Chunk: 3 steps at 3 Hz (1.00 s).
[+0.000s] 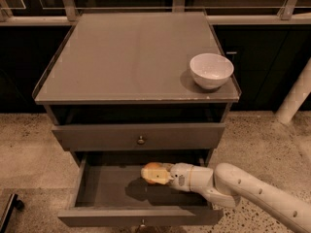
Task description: Place orange into middle drawer
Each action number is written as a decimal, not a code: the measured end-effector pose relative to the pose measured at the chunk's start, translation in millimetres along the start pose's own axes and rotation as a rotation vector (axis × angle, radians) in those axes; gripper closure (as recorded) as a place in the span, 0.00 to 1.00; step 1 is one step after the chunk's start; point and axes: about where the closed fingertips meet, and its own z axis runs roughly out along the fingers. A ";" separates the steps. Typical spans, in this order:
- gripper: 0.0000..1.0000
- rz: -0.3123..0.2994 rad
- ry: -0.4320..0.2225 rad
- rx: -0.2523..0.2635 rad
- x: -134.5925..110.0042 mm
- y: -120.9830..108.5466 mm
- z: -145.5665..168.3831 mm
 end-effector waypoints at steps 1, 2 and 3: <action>1.00 0.054 0.011 0.002 16.3 -18.8 15.5; 1.00 0.096 0.020 0.000 32.9 -48.5 35.9; 1.00 0.132 0.028 0.011 46.5 -74.0 50.1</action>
Offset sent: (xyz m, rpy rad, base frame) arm 0.0404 0.0189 -0.1111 0.0369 0.1475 -0.0237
